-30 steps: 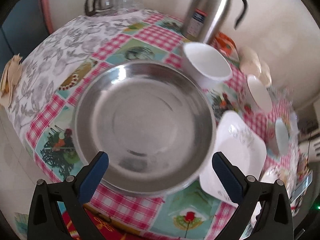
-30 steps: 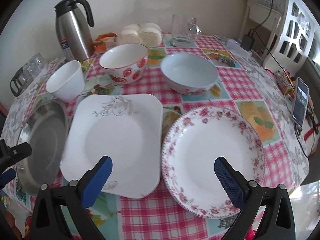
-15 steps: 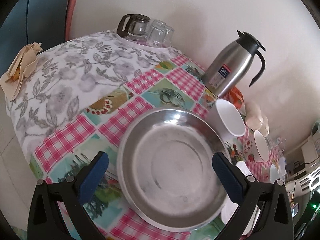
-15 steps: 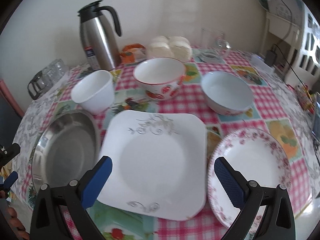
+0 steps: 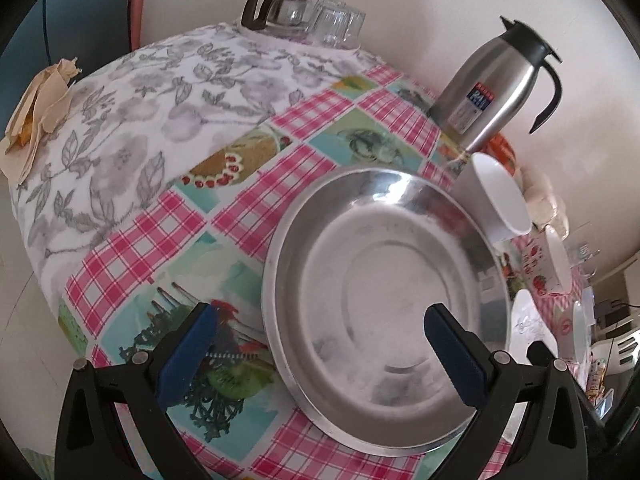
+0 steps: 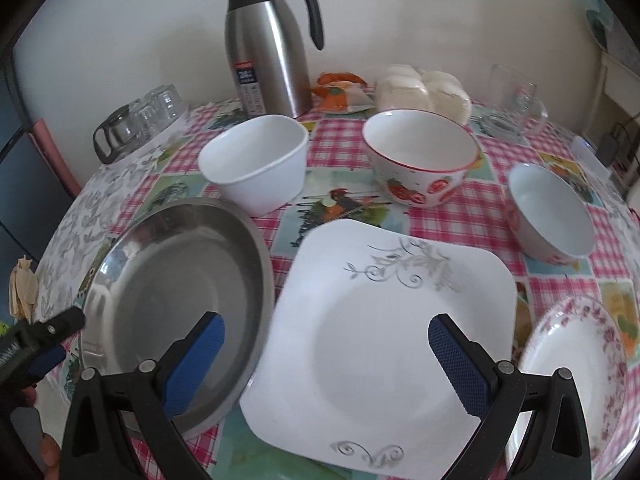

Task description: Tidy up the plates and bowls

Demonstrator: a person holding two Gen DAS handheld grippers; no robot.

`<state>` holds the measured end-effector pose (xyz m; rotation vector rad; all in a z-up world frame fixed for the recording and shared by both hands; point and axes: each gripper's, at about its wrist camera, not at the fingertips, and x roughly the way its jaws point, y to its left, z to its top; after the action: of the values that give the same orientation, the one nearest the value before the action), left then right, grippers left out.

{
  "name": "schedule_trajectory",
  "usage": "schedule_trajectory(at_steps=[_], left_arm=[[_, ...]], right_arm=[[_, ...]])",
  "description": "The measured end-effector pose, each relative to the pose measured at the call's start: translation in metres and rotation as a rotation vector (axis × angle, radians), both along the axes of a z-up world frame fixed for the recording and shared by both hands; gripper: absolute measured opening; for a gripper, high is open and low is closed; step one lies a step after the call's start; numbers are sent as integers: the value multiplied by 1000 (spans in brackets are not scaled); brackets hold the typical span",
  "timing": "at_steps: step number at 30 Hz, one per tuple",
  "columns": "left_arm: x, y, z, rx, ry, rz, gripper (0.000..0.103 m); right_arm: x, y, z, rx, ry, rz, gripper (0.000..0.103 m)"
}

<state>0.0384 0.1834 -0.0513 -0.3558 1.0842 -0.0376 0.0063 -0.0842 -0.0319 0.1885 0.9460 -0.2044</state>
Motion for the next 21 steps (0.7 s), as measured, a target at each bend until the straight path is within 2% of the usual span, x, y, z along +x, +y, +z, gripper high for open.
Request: schedule_trajectory(at_steps=[5,12,17,21], left_arm=[[4,1,-10,-1,39,1,101],[12,4,-25,-12,96,11,76],[16,4,-26,3,96,6,65],[21,3,-26,25,92,-1,61]], right_arm=[[10,7,-3,-7,-5,39,103],[25,12,-5,30,-19,91,87],[37,16,-7,40,-28,121,79],[47,17,-10,51,-26,152,71]])
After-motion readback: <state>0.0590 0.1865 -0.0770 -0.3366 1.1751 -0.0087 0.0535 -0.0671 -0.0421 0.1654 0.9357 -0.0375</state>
